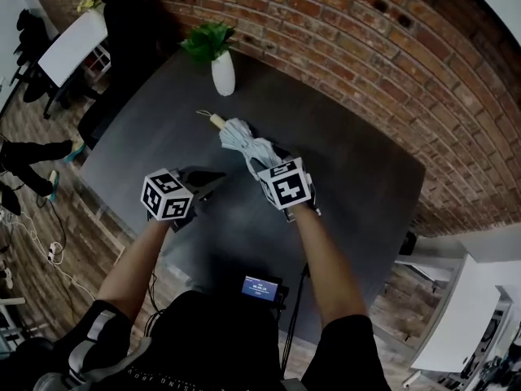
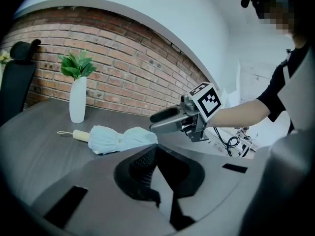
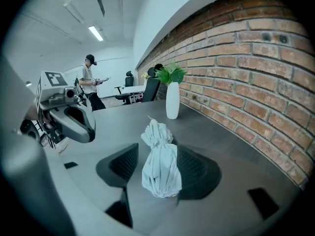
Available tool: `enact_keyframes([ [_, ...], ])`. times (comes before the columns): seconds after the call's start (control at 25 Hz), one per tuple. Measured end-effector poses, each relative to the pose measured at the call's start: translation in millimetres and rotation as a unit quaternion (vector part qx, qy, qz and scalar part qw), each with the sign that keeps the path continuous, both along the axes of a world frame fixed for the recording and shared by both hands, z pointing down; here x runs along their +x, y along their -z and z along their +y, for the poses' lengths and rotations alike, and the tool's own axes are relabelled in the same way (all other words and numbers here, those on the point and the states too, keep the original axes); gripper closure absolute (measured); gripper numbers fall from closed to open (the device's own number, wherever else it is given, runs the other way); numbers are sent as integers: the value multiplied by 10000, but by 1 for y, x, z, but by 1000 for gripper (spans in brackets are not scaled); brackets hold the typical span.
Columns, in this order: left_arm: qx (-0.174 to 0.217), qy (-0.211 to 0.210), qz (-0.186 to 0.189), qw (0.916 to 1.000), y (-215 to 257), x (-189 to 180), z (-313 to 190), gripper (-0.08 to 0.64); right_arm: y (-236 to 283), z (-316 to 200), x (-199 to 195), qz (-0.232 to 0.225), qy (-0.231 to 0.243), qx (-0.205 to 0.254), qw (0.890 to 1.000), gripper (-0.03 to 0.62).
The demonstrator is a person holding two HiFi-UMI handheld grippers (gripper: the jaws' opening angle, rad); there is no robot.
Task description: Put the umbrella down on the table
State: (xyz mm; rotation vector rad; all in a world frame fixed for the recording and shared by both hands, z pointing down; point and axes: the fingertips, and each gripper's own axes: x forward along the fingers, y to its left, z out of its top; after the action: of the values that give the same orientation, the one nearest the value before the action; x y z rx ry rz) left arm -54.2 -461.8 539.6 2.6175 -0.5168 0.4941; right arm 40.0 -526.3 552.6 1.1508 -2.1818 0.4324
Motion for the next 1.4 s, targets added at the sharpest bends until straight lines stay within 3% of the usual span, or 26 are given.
enact_keyframes([
  [0.36, 253, 133, 118, 9995, 22, -10, 55, 557, 33, 61, -12, -374, 59, 360, 9986, 565],
  [0.64, 475, 35, 437, 9979, 40, 0, 102, 558, 51, 108, -8, -600, -7, 468, 9971, 584],
  [1.04, 580, 415, 773, 9945, 46, -4, 144, 557, 56, 162, -1, -1271, -390, 427, 9902, 584],
  [1.4, 480, 458, 759, 9949, 35, -13, 170, 557, 43, 195, 2, -1586, -493, 370, 9854, 584],
])
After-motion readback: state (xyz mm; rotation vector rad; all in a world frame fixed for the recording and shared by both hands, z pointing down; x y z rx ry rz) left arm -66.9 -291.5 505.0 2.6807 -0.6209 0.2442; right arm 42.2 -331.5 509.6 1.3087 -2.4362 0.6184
